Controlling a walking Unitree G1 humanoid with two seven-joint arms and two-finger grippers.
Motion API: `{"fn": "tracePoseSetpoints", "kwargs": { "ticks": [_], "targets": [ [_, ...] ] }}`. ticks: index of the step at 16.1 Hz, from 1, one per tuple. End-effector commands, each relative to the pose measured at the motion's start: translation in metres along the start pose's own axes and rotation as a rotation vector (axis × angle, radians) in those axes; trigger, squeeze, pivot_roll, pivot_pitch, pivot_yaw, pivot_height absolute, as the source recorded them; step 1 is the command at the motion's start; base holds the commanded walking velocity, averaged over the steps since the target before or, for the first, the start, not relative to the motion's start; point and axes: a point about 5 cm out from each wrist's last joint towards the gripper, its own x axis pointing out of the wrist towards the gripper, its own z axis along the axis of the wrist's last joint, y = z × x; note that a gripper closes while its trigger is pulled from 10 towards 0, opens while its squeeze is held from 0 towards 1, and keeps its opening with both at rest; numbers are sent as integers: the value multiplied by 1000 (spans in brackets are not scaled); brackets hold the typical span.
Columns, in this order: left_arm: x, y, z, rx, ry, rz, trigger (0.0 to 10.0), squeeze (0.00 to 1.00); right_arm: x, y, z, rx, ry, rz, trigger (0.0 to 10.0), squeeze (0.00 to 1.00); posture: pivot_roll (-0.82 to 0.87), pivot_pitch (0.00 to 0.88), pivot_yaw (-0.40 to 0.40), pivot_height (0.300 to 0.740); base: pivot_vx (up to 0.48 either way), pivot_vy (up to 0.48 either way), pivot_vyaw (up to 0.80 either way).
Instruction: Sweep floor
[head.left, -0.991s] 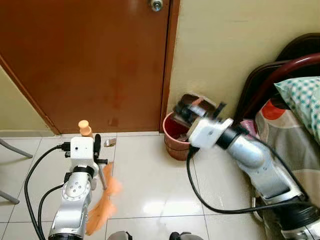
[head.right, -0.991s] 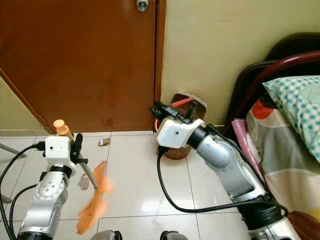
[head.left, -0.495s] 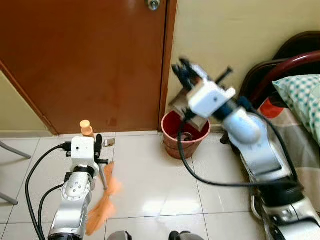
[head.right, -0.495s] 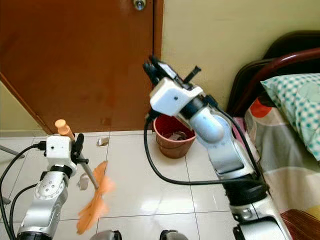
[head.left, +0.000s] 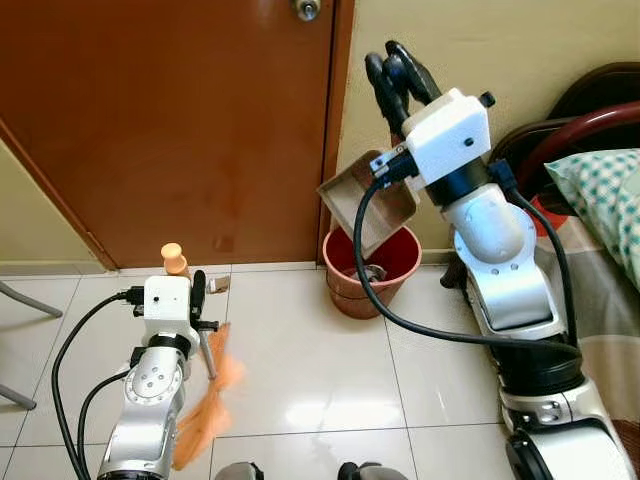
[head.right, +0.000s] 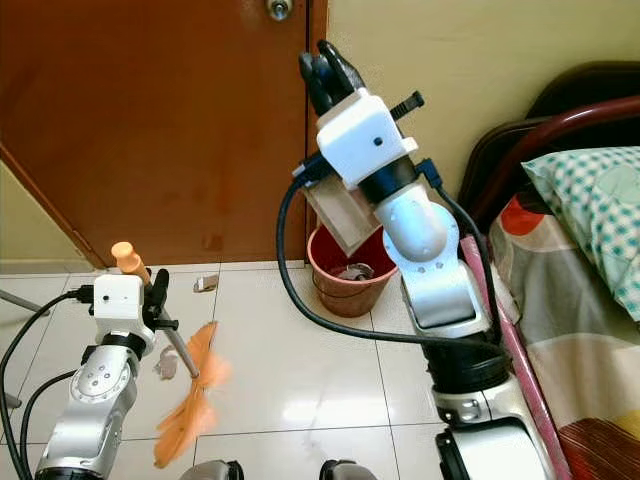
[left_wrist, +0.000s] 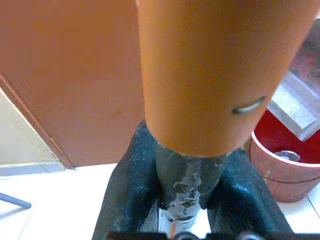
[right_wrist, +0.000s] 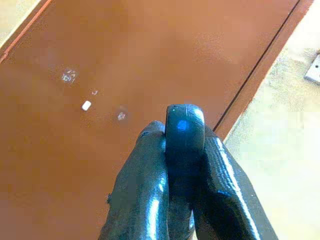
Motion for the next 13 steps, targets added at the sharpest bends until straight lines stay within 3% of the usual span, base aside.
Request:
{"fn": "tracePoseSetpoints", "kwargs": {
  "ticks": [1,2,4,6,10,12,13],
  "targets": [
    [0,-2,0,-4,7,-10,10000,0,12,-11,31,-10,-153,-52,10000,0,39,91,7,740,0,0,0],
    [-1,-2,0,-3,7,-10,10000,0,13,-10,30,20,-144,-59,10000,0,39,91,7,740,0,0,0],
    [-2,-2,-2,-1,12,-15,10000,0,10,3,17,250,-52,-74,10000,0,43,83,5,740,0,0,0],
    [-5,-1,-3,2,16,-15,10000,0,3,10,9,325,0,-106,10000,0,54,82,7,740,0,0,0],
    [-9,3,-6,16,28,-14,10000,0,-4,18,3,373,44,-121,10000,0,56,94,13,740,0,0,0],
    [-13,7,-10,26,50,-15,10000,0,-34,39,-27,530,251,-167,10000,0,64,109,17,740,0,0,0],
    [-16,8,-11,29,56,-15,10000,0,-46,43,-35,544,311,-194,10000,0,67,111,16,740,0,0,0]
  ]
}}
